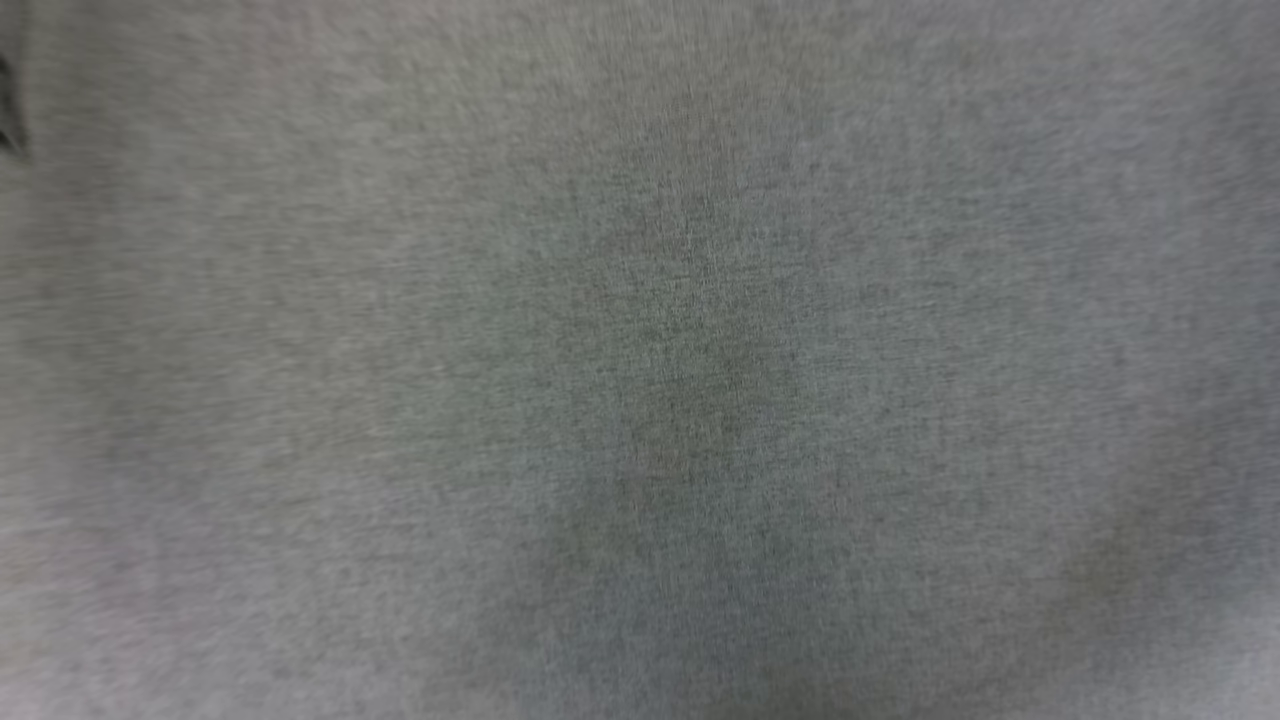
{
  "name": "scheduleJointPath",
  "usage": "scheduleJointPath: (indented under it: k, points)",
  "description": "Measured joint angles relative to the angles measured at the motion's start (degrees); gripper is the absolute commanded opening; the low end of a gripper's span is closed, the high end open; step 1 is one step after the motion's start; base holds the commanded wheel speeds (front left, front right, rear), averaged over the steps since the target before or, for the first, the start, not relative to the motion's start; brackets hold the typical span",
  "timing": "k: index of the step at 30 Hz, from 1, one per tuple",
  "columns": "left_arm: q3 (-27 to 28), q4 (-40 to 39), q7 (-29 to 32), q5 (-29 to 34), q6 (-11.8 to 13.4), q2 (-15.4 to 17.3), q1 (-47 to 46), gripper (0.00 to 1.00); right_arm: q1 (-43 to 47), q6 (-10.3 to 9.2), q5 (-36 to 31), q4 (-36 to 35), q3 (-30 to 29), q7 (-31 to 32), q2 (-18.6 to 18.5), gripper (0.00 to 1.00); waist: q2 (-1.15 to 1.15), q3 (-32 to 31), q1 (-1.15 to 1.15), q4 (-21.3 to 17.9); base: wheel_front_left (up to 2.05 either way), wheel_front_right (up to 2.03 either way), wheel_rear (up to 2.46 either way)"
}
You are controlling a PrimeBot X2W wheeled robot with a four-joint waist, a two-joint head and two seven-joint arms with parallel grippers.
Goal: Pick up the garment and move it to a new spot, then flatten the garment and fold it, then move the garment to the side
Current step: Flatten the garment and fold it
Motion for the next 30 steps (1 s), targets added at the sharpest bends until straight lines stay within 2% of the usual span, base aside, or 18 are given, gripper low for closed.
scheduleJointPath:
  k: [8, 14, 15, 17, 22, 30]
  points:
    - [3.3, -5.1, -4.7, -6.0, -0.9, -1.0, 25.8, 0.0, 19.8, 0.0, 4.0, -4.9, 7.6, -2.3, -3.4, 0.0, 0.0, -9.0, -0.01, 1.4, 0.0, 0.0, 0.0]
    - [5.6, -12.9, -5.6, -7.8, 0.8, -1.7, 47.4, 0.0, 34.0, 0.01, 5.5, -7.4, 10.7, -1.4, -5.1, 0.0, 0.0, -17.1, -0.01, 2.3, 0.0, 0.0, 0.0]
    - [5.9, -16.0, -5.6, -8.7, 2.0, -2.4, 57.5, 0.0, 40.9, 0.01, 6.1, -8.8, 11.7, -0.9, -5.6, 0.0, 0.0, -21.1, -0.01, 2.6, 0.0, 0.0, 0.0]
    - [6.0, -17.9, -5.6, -9.3, 2.7, -2.6, 63.6, 0.0, 45.5, 0.01, 6.8, -9.8, 11.7, -0.7, -5.8, 0.0, 0.0, -23.6, -0.02, 2.7, 0.0, 0.0, 0.0]
    - [5.7, -23.3, -4.1, -9.9, 5.7, -2.0, 76.9, 0.0, 56.4, 0.02, 7.4, -12.9, 10.4, -1.0, -6.7, 0.0, 0.0, -29.3, -0.03, 3.0, 0.0, 0.0, 0.0]
    - [7.1, -34.2, -0.7, -12.5, 11.0, -1.2, 93.8, 0.0, 71.2, 0.04, 6.4, -18.2, 3.6, 2.3, -8.6, 0.0, 0.0, -35.1, -0.03, 3.2, 0.0, 0.0, 0.0]
